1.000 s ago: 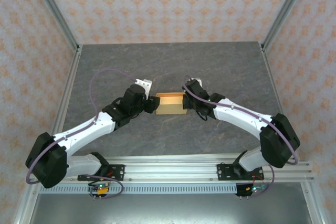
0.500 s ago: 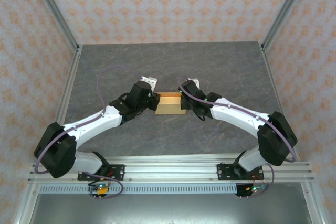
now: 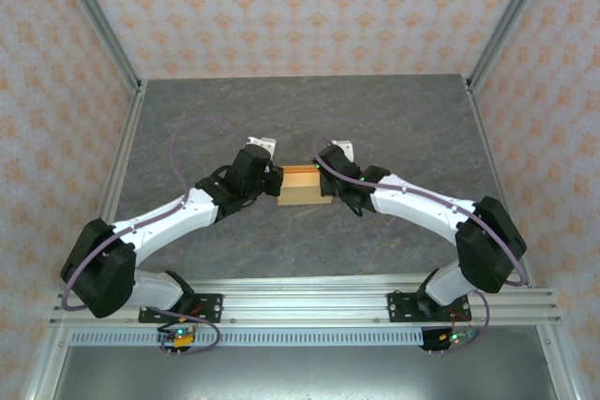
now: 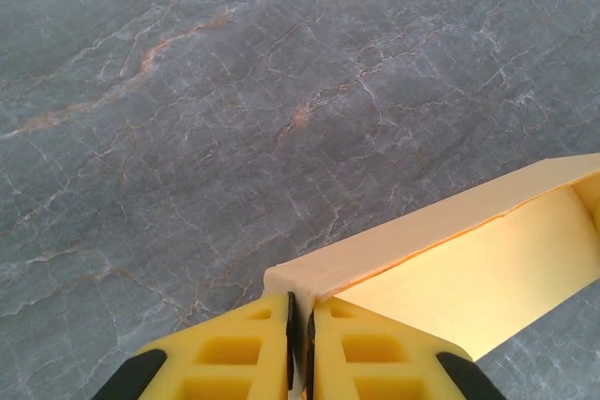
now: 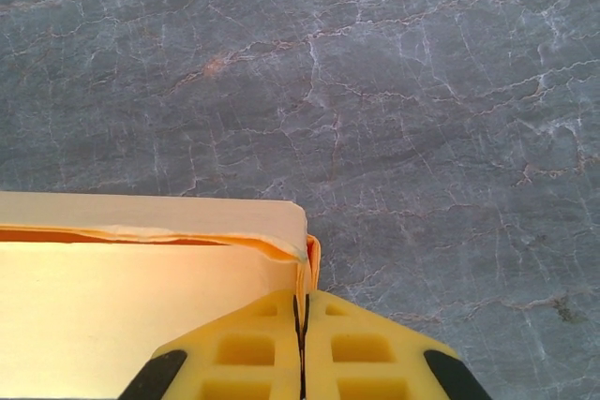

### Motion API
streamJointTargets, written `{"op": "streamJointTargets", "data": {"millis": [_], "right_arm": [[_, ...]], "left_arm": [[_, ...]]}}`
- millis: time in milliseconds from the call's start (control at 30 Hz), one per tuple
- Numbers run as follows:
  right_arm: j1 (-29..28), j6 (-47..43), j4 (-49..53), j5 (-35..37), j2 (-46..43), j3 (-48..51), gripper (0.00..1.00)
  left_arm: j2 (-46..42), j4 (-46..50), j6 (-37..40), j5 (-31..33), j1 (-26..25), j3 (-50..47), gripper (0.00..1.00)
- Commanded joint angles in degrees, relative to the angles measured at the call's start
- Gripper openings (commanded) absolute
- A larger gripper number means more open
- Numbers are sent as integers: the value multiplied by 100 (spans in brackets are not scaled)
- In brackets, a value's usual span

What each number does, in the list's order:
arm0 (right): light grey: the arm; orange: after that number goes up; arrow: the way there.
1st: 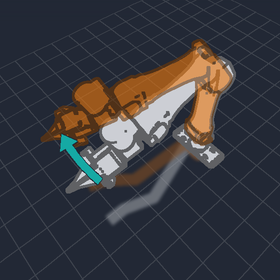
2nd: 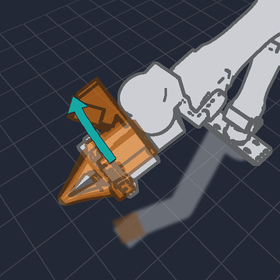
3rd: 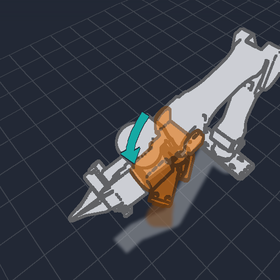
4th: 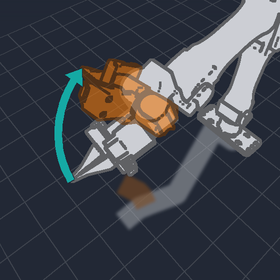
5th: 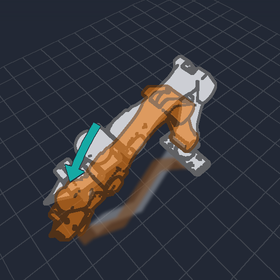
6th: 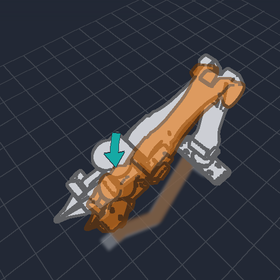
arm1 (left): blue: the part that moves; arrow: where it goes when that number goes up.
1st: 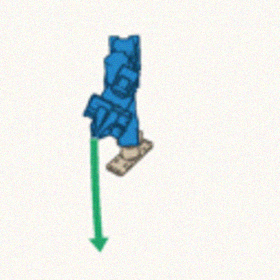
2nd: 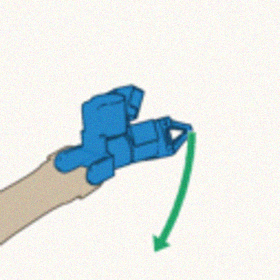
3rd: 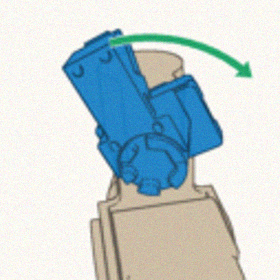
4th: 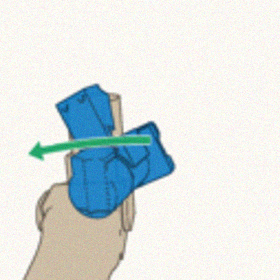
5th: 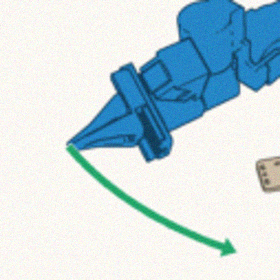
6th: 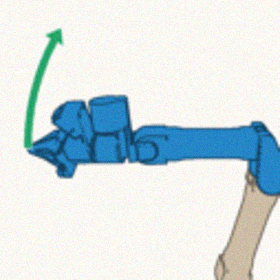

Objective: Fold the paper box

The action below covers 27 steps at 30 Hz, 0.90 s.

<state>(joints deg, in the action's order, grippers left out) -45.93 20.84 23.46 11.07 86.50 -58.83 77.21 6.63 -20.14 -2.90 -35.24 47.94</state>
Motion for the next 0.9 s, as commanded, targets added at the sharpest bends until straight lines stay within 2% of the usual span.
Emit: {"op": "streamJointTargets", "data": {"millis": [0, 100, 500, 667, 867], "right_arm": [[-206, 0, 398, 332, 199, -171, 8], [-257, 30, 414, 410, 254, -204, 8], [-267, 159, 372, 580, 270, -145, 8], [-275, 201, 335, 573, 272, -138, 8], [-276, 278, 284, 539, 289, -85, 8]], "left_arm": [[-38, 431, -392, 18, -36, 404, 13], [128, 911, -522, 28, -34, 720, 11], [119, 833, -1477, -378, -35, 629, 10], [317, 1596, -2002, 96, -9, 1011, 9], [339, 1460, -2337, -187, -9, 1020, 10]]}}
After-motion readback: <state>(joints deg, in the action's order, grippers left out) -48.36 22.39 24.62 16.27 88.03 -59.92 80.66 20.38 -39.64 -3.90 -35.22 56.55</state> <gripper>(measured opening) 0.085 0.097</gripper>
